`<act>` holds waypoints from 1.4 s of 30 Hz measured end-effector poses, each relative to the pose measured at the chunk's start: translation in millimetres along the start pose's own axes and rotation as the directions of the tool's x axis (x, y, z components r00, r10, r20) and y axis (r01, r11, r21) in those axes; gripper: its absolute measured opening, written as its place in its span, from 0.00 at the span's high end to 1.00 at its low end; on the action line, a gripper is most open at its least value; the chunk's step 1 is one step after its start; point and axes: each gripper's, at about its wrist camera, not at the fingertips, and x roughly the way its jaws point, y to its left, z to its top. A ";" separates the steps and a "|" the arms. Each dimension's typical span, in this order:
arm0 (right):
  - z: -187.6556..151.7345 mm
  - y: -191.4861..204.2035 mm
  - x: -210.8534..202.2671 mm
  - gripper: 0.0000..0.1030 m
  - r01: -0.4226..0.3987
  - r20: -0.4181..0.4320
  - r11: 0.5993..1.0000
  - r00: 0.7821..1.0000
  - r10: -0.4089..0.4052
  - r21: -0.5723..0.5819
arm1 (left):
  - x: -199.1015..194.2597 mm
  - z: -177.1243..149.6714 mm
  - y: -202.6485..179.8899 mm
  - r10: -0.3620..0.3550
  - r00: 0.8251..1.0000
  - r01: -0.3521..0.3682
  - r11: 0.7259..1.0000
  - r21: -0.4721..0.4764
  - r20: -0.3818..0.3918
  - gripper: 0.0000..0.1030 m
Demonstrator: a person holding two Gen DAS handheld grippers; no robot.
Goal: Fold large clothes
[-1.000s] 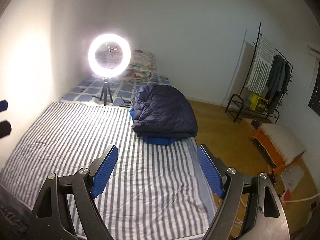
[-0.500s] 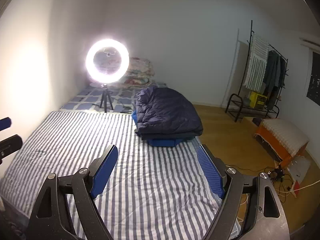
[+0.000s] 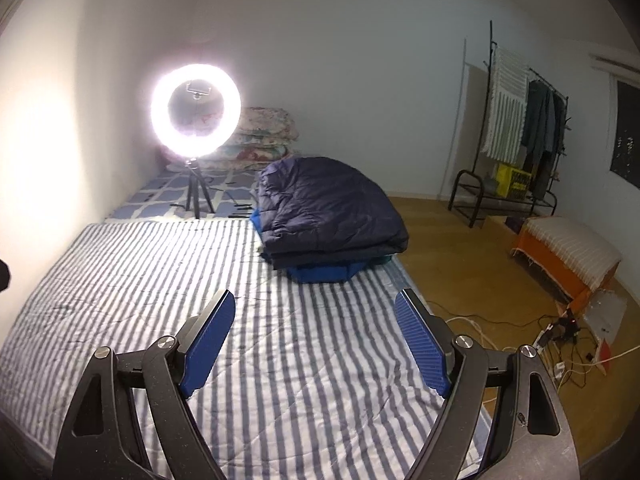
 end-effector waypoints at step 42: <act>-6.4 -14.0 8.1 0.20 0.016 -0.015 0.999 1.000 -0.015 0.052 | -13.2 -7.2 -10.7 -0.009 1.000 0.007 0.998 0.061 0.024 0.00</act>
